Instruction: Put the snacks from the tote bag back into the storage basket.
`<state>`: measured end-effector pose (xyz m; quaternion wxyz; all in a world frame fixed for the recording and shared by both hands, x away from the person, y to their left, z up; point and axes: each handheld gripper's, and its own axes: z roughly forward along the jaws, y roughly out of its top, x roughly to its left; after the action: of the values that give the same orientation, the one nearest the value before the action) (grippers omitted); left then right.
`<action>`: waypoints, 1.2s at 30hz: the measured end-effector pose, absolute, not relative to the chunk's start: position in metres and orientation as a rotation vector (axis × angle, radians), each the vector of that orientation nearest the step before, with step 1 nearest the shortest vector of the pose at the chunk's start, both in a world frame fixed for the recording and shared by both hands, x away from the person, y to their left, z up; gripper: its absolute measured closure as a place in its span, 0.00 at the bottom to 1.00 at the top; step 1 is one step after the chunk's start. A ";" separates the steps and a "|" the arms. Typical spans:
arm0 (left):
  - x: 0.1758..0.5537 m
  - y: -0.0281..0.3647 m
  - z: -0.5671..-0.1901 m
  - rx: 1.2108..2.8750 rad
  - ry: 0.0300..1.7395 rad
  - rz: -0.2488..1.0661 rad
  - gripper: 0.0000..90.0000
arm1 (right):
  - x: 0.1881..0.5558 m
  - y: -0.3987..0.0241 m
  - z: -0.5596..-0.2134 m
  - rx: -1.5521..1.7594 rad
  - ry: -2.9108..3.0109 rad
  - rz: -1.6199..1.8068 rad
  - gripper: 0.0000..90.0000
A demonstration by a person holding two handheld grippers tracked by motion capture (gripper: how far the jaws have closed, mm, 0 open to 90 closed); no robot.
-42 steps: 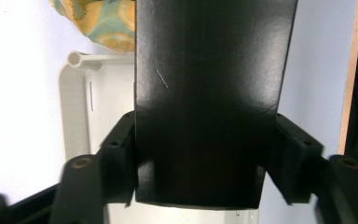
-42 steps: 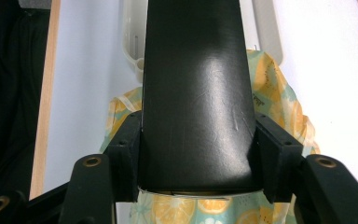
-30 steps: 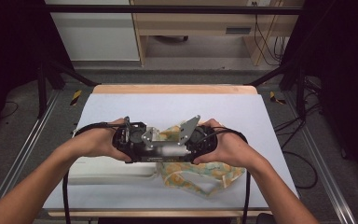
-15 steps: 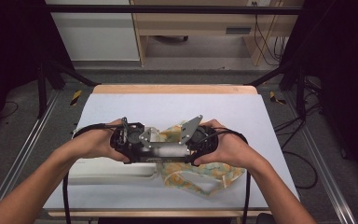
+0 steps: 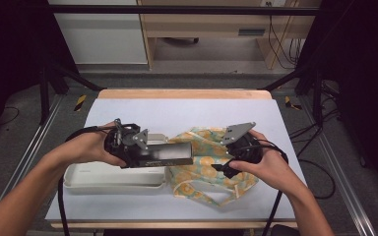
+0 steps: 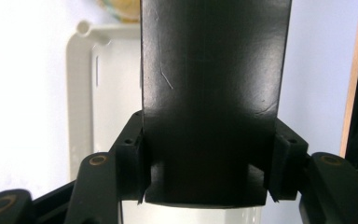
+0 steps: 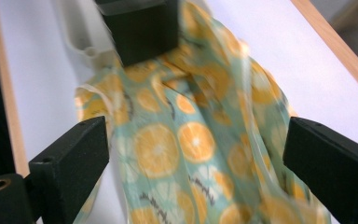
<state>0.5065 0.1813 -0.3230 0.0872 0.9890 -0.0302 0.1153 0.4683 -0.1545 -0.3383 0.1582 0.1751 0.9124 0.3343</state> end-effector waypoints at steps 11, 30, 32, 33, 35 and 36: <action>0.510 0.218 -0.315 2.933 -0.060 0.366 0.48 | 0.452 -0.200 -0.353 0.821 2.335 1.050 0.11; 0.512 0.253 -0.309 2.915 -0.023 0.392 0.48 | 0.432 -0.264 -0.413 1.298 1.969 1.080 0.12; 0.512 0.256 -0.309 2.917 -0.013 0.397 0.48 | 0.430 -0.267 -0.419 1.317 1.928 1.095 0.12; 0.512 0.257 -0.310 2.921 -0.014 0.396 0.48 | 0.428 -0.268 -0.423 1.335 1.908 1.111 0.12; 0.512 0.260 -0.311 2.926 -0.011 0.391 0.48 | 0.426 -0.271 -0.430 1.350 1.867 1.108 0.12; 0.512 0.261 -0.312 2.930 -0.010 0.396 0.48 | 0.424 -0.272 -0.434 1.361 1.847 1.103 0.12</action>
<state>0.5119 0.2612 -0.3124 0.0923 0.9867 -0.0035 0.1335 0.4242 -0.2725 -0.4342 0.2938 0.5110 0.6936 0.4141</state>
